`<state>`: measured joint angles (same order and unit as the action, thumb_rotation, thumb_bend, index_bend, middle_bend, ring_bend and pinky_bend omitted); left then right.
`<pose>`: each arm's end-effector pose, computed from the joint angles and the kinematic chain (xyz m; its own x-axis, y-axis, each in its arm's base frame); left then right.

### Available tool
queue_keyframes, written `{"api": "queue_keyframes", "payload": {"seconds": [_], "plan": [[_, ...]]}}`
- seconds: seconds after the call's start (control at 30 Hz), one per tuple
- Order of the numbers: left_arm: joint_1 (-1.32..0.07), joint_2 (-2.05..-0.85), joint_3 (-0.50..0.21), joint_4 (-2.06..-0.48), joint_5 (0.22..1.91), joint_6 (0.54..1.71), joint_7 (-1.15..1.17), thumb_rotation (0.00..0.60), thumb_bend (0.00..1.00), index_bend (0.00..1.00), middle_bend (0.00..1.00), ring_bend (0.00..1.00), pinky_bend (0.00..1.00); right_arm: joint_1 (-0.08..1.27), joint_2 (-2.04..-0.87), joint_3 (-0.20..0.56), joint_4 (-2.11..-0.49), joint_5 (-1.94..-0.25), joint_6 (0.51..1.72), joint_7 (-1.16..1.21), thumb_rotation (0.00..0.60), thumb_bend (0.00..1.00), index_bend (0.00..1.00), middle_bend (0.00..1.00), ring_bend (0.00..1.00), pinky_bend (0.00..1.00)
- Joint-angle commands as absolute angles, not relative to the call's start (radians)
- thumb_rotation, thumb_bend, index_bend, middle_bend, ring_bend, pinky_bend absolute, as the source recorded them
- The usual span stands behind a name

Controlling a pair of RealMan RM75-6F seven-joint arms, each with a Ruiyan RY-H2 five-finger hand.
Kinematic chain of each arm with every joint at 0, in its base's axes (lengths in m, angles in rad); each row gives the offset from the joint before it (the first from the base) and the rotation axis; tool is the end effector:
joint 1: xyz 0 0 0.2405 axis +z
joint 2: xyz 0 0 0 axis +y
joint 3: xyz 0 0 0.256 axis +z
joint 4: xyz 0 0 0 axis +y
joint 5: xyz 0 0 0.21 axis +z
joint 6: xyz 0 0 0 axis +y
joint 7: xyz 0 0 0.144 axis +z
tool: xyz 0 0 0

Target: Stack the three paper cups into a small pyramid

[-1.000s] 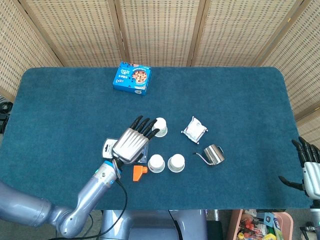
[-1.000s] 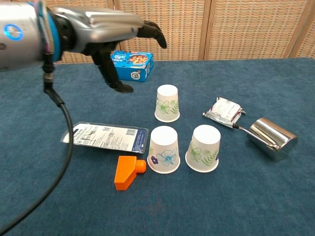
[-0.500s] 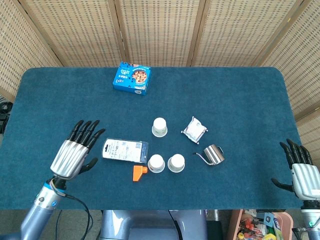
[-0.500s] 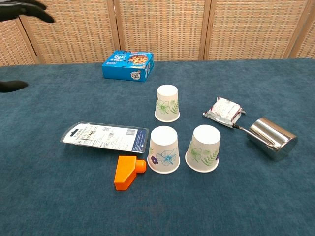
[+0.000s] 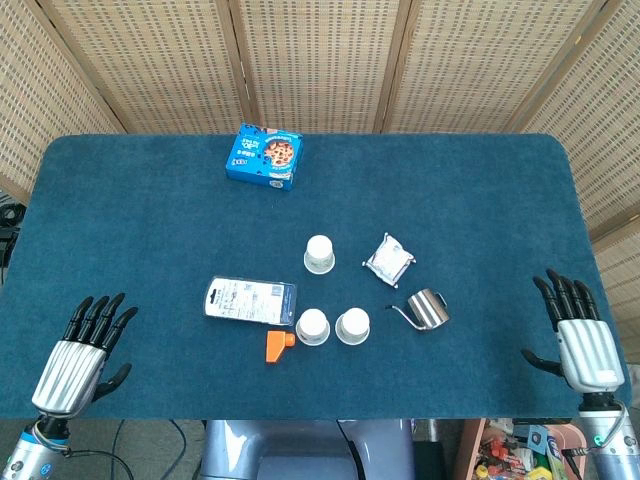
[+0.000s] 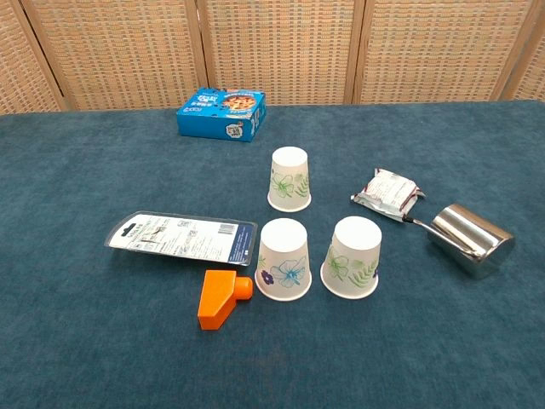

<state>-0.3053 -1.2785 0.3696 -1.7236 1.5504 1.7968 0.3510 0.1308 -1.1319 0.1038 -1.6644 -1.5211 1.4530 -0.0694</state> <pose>-0.2505 0.1494 0.1015 0.4995 0.0064 0.8663 0.8412 -0.2425 -0.4832 -0.2842 -0.2043 0.1527 0.3969 0.0350 0.9172 -0.9136 -0.0812 0.3984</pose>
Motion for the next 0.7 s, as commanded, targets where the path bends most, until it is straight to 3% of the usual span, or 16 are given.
{"api": "queue_keyframes", "payload": {"seconds": [0.03,0.33,0.7], "plan": [[-0.279,-1.282,0.345,-1.692,1.562,1.773,0.306,0.6,0.28,0.1,0.0,0.0,0.0,0.21,-1.143,0.155,-1.748,-1.556,1.417,-0.167,0.6,0.07,0.0,0.0,0.0,0.0],[-0.244,-1.271,0.283,-1.664,1.583,1.712,0.256,0.6,0.29,0.1,0.0,0.0,0.0,0.437,-1.276,0.266,-1.858,-1.419,1.186,-0.395,0.6,0.07,0.07,0.0,0.0,0.0],[-0.217,-1.261,0.215,-1.637,1.578,1.645,0.2,0.6,0.28,0.1,0.0,0.0,0.0,0.718,-1.515,0.393,-1.724,-1.127,1.021,-0.623,0.6,0.07,0.13,0.0,0.0,0.0]]}}
